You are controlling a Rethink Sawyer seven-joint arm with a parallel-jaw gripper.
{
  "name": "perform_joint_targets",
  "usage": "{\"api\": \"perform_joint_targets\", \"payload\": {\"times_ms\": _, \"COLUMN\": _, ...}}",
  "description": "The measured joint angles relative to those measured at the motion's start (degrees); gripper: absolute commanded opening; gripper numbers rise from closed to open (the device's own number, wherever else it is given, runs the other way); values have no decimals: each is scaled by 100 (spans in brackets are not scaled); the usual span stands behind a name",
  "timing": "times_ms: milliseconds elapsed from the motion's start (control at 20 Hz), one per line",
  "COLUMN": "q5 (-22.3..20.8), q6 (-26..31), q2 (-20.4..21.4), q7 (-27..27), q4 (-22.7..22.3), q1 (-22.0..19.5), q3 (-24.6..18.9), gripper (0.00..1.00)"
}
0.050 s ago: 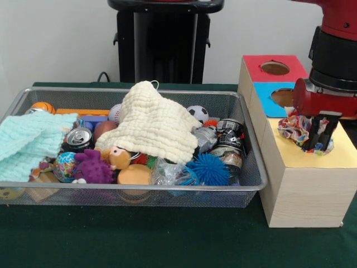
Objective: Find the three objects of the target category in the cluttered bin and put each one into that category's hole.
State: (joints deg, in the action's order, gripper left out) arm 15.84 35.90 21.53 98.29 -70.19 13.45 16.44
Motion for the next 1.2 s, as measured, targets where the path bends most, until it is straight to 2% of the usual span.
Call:
{"api": "perform_joint_targets", "payload": {"times_ms": 450, "q5": -202, "q6": 6, "q2": 19, "q7": 0, "q4": 18, "q1": 4, "q3": -32, "gripper": 0}}
{"api": "perform_joint_targets", "payload": {"times_ms": 650, "q5": -271, "q6": 174, "q2": -19, "q7": 0, "q4": 106, "q1": 1, "q3": -31, "gripper": 0}}
{"api": "perform_joint_targets", "payload": {"times_ms": 850, "q5": -405, "q6": 484, "q2": -256, "q7": 0, "q4": 177, "q1": -17, "q3": -34, "gripper": 0}}
{"api": "perform_joint_targets", "payload": {"times_ms": 1200, "q5": -411, "q6": 678, "q2": -462, "q7": 0, "q4": 371, "q1": -159, "q3": -191, "gripper": 0}}
